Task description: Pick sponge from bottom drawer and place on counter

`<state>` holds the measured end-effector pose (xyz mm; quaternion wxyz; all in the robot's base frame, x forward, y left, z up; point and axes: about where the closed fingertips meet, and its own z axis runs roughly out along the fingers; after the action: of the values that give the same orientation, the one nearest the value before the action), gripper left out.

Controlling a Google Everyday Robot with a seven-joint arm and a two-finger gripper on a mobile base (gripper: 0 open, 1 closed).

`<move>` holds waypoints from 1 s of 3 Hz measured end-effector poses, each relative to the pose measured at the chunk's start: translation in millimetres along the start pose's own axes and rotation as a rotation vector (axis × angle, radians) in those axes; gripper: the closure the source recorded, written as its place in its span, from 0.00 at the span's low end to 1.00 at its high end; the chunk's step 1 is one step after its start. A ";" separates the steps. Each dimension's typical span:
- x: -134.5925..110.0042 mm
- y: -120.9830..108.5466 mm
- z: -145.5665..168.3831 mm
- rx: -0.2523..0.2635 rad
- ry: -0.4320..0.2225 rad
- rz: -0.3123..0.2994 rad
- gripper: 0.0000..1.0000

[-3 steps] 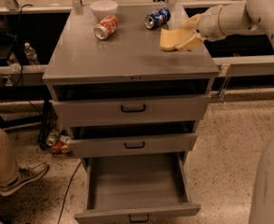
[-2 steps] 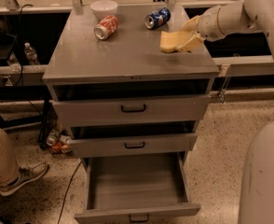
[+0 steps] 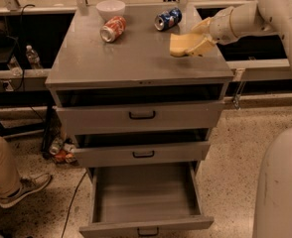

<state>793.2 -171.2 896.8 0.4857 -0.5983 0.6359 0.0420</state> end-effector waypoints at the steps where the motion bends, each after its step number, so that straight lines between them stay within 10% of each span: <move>1: -0.3 1.6 3.9 -0.005 -0.002 0.000 0.34; 2: -0.8 3.9 9.1 -0.013 -0.004 0.001 0.04; 3: -0.9 4.7 11.0 -0.016 -0.005 0.001 0.00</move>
Offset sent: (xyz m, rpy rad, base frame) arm 0.0008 0.0030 -0.0025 0.0007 0.0035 0.0042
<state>795.5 -162.3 889.2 0.4826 -0.6016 0.6346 0.0489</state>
